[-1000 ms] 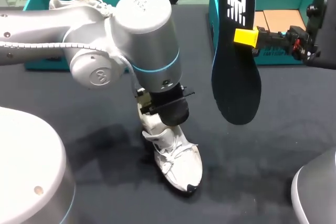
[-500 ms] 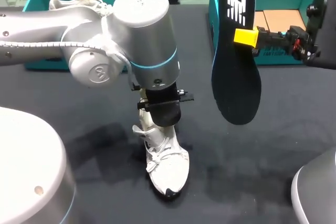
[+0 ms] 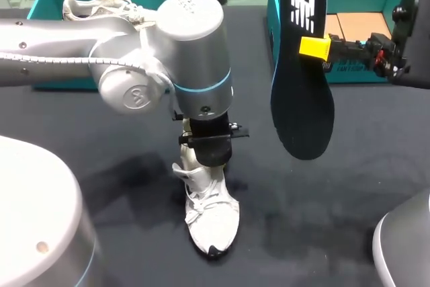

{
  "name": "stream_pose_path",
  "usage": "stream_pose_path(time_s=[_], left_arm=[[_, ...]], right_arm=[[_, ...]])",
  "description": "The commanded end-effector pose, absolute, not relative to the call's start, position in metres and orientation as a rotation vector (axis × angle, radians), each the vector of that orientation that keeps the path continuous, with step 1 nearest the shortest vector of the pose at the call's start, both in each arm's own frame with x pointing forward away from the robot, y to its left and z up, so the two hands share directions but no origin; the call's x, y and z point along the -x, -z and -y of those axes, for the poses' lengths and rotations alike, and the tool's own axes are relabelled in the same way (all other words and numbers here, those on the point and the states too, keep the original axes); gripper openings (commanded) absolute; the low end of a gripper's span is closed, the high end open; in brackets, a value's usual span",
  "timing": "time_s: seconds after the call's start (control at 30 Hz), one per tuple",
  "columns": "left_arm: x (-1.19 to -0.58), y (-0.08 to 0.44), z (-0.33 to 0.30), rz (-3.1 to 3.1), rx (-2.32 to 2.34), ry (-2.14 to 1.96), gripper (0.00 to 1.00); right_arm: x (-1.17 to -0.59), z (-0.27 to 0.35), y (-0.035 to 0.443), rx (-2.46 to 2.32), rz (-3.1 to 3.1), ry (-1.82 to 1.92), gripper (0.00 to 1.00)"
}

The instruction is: Take the shoe out of the shoebox, open the shoe tongue, remove and reinsert the insole, then place the shoe into the shoebox

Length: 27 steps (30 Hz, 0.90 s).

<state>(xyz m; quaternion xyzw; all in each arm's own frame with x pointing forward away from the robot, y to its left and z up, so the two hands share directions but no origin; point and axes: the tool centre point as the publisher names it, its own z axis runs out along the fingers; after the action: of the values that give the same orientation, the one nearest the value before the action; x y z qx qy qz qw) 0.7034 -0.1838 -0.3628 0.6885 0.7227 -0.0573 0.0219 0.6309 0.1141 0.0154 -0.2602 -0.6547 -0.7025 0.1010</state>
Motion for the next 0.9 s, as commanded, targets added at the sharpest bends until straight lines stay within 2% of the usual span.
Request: stream_pose_path(time_s=[0.03,0.37,0.43,0.53,0.7,0.77,0.8,0.9], left_arm=[[-0.712,0.376,0.195,-2.257,-2.152,0.184,0.00],[-0.721,0.389,0.202,-2.247,-2.174,0.225,0.00],[-0.722,0.389,0.203,-2.233,-2.188,0.234,0.10],[-0.723,0.391,0.205,-2.216,-2.207,0.232,0.30],[-0.725,0.390,0.207,-2.192,-2.214,0.247,0.51],[-0.725,0.384,0.206,-2.177,-2.197,0.263,0.67],[-0.725,0.380,0.205,-2.169,-2.182,0.264,0.70],[-0.727,0.364,0.200,-2.132,-2.139,0.283,0.93]], right_arm=[[-0.618,-0.113,-0.014,0.824,1.945,2.088,0.00],[-0.618,-0.113,-0.014,0.824,1.945,2.088,0.00],[-0.618,-0.113,-0.014,0.824,1.945,2.088,0.00],[-0.618,-0.113,-0.014,0.824,1.945,2.088,0.00],[-0.618,-0.113,-0.014,0.824,1.945,2.088,0.00],[-0.618,-0.113,-0.014,0.824,1.945,2.088,0.00],[-0.618,-0.113,-0.014,0.824,1.945,2.088,0.00],[-0.618,-0.113,-0.014,0.824,1.945,2.088,0.00]])
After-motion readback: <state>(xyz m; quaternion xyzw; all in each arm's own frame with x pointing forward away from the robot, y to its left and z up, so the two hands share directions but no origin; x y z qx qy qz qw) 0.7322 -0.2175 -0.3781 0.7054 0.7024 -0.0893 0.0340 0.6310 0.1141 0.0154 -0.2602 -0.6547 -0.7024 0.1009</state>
